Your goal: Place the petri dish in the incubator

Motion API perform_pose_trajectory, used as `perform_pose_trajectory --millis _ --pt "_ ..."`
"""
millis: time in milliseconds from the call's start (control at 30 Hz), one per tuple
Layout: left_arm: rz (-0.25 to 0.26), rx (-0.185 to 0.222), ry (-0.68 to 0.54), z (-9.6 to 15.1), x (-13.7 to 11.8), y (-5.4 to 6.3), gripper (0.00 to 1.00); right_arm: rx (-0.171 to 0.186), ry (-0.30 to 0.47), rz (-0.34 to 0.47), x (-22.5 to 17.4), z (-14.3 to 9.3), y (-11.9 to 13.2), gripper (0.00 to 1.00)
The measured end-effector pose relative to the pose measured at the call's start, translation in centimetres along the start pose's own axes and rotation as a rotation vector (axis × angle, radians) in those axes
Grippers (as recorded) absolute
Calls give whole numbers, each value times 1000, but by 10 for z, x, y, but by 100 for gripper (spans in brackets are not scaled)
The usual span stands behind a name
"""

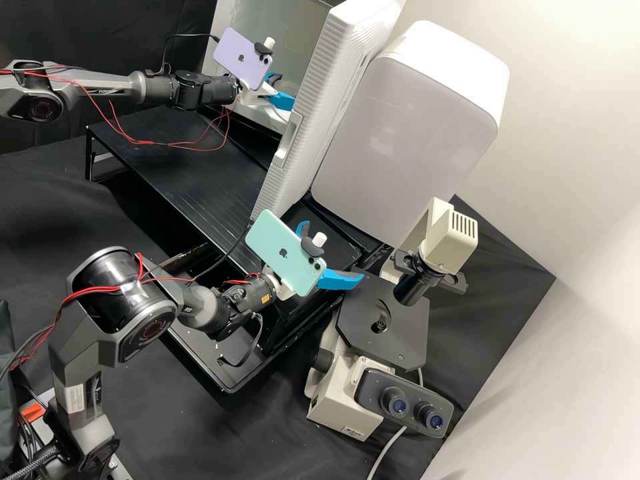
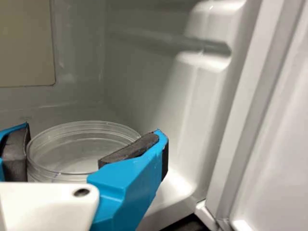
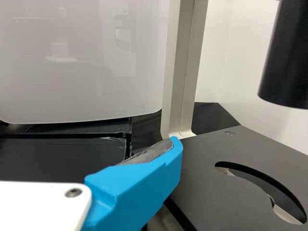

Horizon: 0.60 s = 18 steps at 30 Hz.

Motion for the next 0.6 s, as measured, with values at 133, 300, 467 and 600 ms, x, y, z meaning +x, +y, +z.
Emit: perform_pose_trajectory --millis 133,300,467,600 --pt "-10 1 17 -9 5 -6 0 0 0 0 0 0 0 100" --pt "-18 3 35 -17 8 -12 0 0 0 0 0 0 0 100" --pt "-17 2 40 -20 9 -10 0 0 0 0 0 0 0 100" --pt "-17 2 40 -20 9 -10 0 0 0 0 0 0 0 100"
